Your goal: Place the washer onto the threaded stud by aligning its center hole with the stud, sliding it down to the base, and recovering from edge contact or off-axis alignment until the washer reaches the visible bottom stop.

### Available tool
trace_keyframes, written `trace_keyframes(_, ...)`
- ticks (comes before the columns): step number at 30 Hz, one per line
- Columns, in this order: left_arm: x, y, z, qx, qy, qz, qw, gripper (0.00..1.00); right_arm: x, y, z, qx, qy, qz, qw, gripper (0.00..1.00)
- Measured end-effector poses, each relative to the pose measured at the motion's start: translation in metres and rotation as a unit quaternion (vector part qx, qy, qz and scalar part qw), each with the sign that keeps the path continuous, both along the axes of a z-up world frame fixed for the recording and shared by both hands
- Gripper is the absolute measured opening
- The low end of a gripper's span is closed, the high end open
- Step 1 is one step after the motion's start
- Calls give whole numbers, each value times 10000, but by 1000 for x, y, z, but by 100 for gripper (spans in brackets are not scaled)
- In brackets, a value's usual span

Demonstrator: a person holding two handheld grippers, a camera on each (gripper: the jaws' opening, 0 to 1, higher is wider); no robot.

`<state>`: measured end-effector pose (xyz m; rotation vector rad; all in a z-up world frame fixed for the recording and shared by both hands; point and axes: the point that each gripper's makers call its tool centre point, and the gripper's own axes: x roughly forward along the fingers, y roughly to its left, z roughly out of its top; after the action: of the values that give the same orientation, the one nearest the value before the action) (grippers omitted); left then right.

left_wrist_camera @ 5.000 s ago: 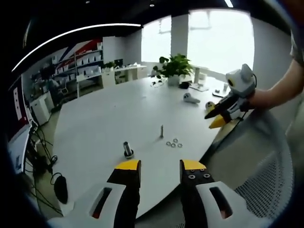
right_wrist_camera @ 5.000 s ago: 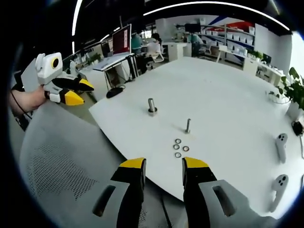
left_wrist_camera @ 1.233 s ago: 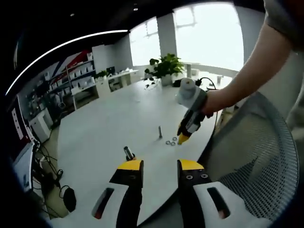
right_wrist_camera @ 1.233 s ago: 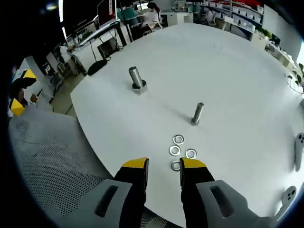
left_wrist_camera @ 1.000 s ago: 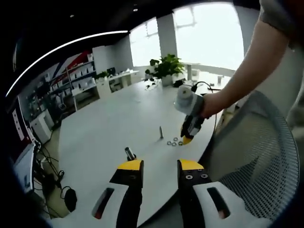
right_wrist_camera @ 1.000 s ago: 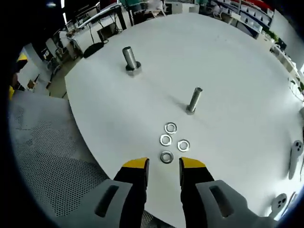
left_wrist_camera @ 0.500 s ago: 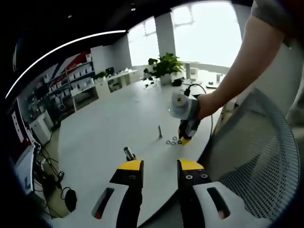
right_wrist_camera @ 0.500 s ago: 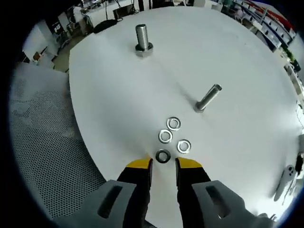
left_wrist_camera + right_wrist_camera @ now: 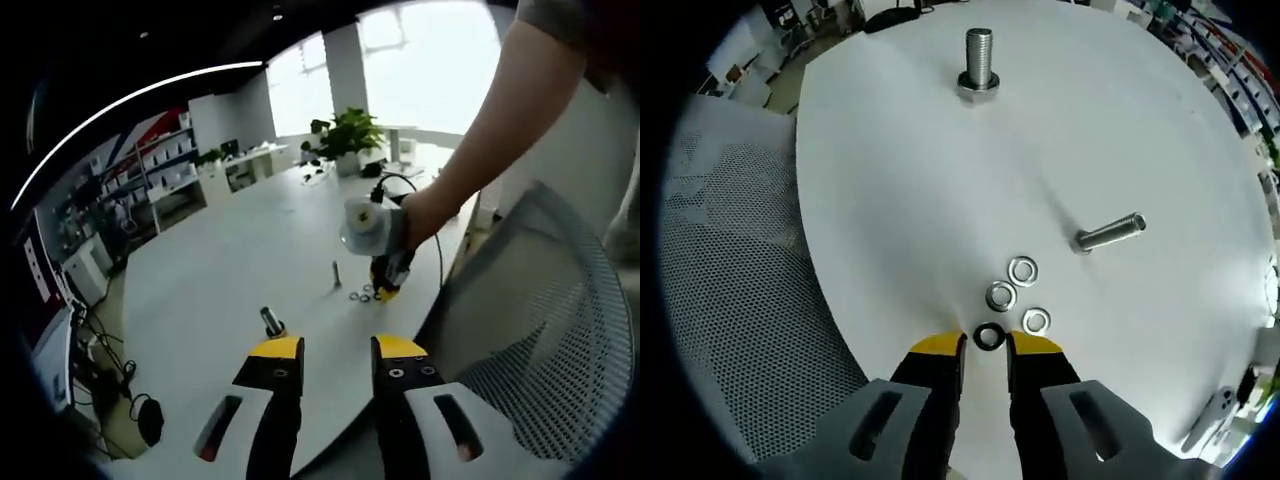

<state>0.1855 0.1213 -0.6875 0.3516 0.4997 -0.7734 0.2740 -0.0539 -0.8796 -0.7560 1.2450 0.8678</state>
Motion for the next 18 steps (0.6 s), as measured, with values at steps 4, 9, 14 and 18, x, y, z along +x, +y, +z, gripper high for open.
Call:
trace_keyframes(4,-1,-1,-1,25,-1,-32,10000,24,1,-1,-1,-235,136,45,9996,19)
trace_keyframes(9,-1,0,-1,42,-6,-26,10000,24,1,0,-2,-531,278,29,9982,19)
trace_keyframes(14,0,0,0,36,-36,-16,10000,23,-2,1,-3,-829,308,266,9957,19)
trace_keyframes(18,0,0,1,40,-50,-17,10000,23,-2,0,-2,-905,299,124,9954,16)
